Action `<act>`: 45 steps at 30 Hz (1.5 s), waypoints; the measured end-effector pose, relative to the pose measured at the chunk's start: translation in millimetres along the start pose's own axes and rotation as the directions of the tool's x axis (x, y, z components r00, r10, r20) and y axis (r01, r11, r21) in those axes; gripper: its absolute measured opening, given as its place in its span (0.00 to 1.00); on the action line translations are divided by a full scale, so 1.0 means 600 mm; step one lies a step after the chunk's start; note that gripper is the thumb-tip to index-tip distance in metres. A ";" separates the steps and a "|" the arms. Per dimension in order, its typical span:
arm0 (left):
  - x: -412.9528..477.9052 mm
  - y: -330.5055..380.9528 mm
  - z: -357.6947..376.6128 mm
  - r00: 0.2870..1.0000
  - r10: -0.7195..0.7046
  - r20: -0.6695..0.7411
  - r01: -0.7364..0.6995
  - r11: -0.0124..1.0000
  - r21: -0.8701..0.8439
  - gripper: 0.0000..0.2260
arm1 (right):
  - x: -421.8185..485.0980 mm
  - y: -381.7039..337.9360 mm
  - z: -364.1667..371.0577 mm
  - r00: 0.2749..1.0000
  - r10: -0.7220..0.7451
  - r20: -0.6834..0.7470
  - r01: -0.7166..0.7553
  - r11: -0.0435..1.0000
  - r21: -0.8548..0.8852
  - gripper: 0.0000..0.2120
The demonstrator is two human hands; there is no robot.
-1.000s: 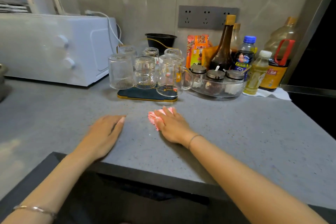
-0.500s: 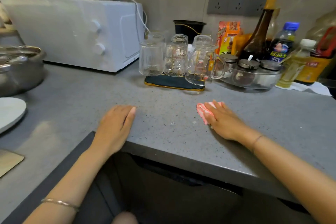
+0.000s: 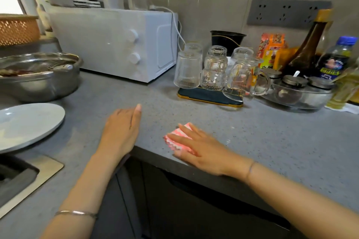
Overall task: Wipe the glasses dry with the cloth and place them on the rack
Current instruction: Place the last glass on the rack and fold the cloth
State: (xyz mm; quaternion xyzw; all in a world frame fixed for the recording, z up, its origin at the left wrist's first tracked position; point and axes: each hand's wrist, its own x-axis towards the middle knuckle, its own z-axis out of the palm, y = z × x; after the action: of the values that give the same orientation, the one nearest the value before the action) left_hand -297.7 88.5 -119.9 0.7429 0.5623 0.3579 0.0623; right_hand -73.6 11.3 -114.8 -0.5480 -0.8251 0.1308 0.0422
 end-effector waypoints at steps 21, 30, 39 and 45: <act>0.023 -0.001 0.024 0.977 -0.212 0.031 0.213 0.975 -0.056 0.25 | 0.284 0.029 -0.042 0.997 0.046 -0.068 -0.049 0.998 -0.039 0.23; 0.022 0.054 0.062 0.977 -0.086 0.193 0.108 0.988 -0.106 0.30 | 0.109 0.162 -0.056 0.969 0.229 -0.098 -0.225 0.973 0.048 0.24; -0.020 0.077 0.077 0.978 -0.004 0.208 0.050 0.975 -0.216 0.34 | -0.001 0.163 -0.039 0.869 0.463 -0.173 -0.445 0.885 0.134 0.24; -0.034 0.082 0.061 0.986 -0.012 0.169 0.084 0.902 -0.423 0.24 | 0.036 -0.063 0.027 0.958 0.165 -0.235 -0.143 0.984 0.109 0.21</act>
State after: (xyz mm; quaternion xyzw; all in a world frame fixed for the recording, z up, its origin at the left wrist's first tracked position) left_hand -239.1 64.5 -132.2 0.7235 0.4813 0.4093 0.2782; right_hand -119.5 14.6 -122.1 -0.6200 -0.7617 0.1032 0.1575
